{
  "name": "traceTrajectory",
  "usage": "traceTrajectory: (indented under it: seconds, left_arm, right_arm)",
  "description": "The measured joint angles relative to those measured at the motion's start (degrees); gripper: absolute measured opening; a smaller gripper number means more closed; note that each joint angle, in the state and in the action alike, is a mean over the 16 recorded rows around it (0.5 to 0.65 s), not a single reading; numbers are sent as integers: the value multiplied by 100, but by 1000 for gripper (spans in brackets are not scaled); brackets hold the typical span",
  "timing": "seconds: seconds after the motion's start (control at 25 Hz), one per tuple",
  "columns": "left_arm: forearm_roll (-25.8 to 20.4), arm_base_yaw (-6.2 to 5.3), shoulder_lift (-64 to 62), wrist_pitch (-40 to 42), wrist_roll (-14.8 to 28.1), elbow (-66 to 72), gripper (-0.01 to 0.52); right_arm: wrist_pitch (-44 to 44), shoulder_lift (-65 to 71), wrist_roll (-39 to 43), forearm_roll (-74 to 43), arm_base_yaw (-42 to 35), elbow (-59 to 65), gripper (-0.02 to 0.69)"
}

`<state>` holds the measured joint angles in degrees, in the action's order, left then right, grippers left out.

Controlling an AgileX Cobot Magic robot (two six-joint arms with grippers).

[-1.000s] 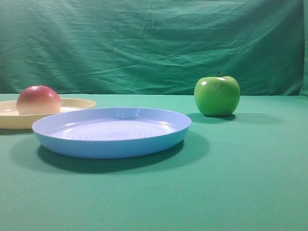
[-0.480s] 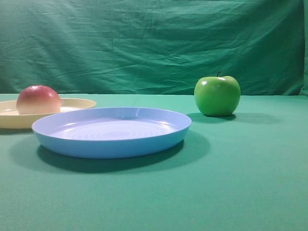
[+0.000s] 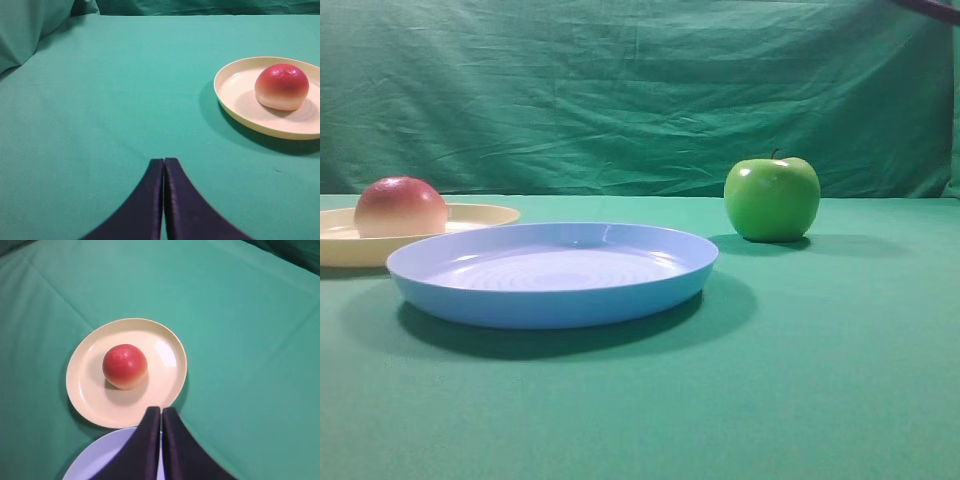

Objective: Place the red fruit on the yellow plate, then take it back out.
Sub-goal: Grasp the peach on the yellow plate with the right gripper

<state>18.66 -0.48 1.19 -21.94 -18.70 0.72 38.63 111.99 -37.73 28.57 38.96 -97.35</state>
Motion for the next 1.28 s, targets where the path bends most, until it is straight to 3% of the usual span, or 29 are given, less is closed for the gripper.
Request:
traceTrajectory:
  seconds: [0.28,0.48,0.96,1.28]
  left_arm:
    - [0,0,0,0,0,0,0]
    - [0,0,0,0,0,0,0]
    - [0,0,0,0,0,0,0]
    - [0,0,0,0,0,0,0]
  right_arm:
    - [12,1148,-154,-15,312,-929,545]
    - [-281,1736,-171,-24,482,-1232,657]
    - [-1225,2513,-171,47,600,-1411,658]
    - [-1484,2714,-171,125,611,-1437,466]
